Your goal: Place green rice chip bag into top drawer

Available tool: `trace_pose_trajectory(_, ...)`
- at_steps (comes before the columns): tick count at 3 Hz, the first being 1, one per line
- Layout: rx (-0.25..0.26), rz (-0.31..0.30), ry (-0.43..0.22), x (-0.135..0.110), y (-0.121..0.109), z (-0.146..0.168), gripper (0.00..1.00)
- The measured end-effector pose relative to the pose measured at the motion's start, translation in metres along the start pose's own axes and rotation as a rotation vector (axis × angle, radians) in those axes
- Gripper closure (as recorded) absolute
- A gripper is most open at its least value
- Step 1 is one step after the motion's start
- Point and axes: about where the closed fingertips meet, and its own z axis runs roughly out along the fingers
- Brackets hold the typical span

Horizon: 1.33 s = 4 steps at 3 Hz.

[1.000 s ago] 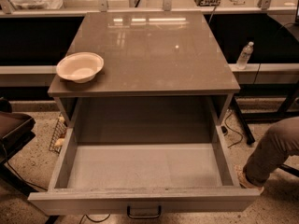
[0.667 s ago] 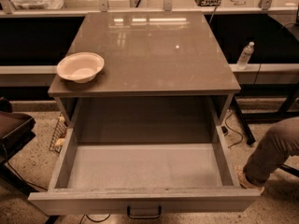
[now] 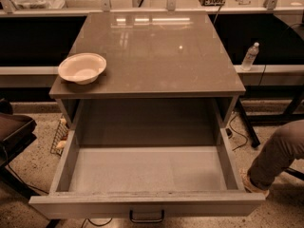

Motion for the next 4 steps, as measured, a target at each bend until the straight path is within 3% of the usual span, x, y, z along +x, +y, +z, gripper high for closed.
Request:
trace_pose_trajectory(1,-0.036,0.039,-0.05,0.002,0.028,-0.008,1.0)
trace_pose_trajectory(2,-0.13,0.072,-0.099,0.024,0.089,-0.02,1.0)
trace_pose_trajectory(3,-0.344,0.155,-0.063,0.075,0.177,0.003,1.0)
trace_pose_trajectory(4,-0.538,0.212,0.002,0.115,0.251,0.033,1.0)
